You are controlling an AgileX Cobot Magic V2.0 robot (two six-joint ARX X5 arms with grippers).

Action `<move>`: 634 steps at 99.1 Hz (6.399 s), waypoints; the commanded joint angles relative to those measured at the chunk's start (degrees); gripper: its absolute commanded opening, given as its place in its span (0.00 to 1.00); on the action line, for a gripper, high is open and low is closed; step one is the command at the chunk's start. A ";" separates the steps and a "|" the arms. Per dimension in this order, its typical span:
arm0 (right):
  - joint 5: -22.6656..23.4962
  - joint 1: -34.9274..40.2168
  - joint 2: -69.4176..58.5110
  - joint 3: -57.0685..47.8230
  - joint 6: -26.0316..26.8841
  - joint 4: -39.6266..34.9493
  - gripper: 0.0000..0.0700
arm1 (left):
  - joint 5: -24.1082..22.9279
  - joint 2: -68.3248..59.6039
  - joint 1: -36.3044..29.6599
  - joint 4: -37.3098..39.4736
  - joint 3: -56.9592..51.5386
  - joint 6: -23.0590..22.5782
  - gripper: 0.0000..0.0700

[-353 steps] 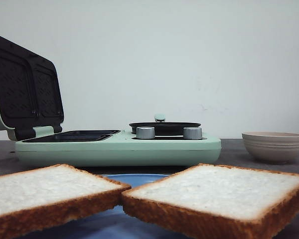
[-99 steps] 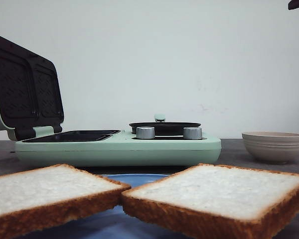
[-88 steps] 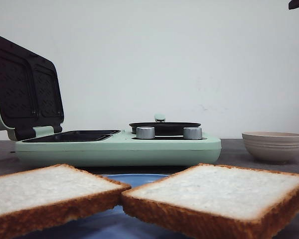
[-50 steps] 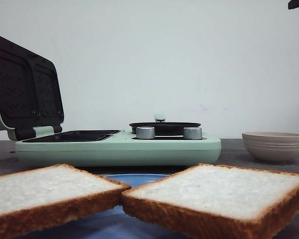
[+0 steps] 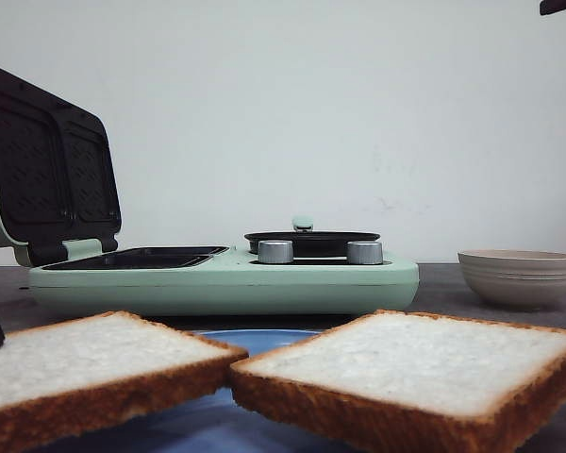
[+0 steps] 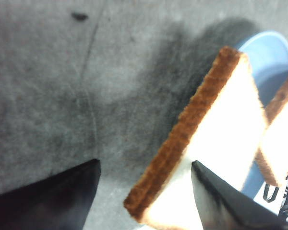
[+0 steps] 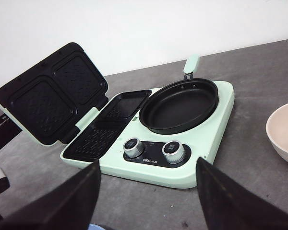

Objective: Make breakfast with bread and shrimp
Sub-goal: 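Raise the left gripper's bread slice toward the sandwich maker, then carry the bread slice with the left gripper over the square plate, then lower the slice onto the farther square plate and open left gripper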

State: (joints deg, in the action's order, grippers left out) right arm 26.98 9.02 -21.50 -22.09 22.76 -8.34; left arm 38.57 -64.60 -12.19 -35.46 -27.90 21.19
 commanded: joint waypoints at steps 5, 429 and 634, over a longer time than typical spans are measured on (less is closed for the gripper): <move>0.04 0.50 -0.02 -0.76 0.42 0.57 0.56 | 0.31 -1.36 -0.33 1.20 -0.68 -1.20 0.51; -0.02 2.49 -0.09 -0.74 0.33 -2.23 0.56 | -67.38 -37.09 -14.51 8.26 -61.55 -18.03 0.01; -1.42 2.49 -0.13 -0.74 -0.92 -2.45 0.56 | -68.57 -44.83 -15.26 16.74 -61.75 -23.15 0.83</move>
State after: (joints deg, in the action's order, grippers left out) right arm 25.71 11.25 -21.50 -22.09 22.39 -11.27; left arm -29.87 -108.31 -26.55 -20.25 -87.92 -1.63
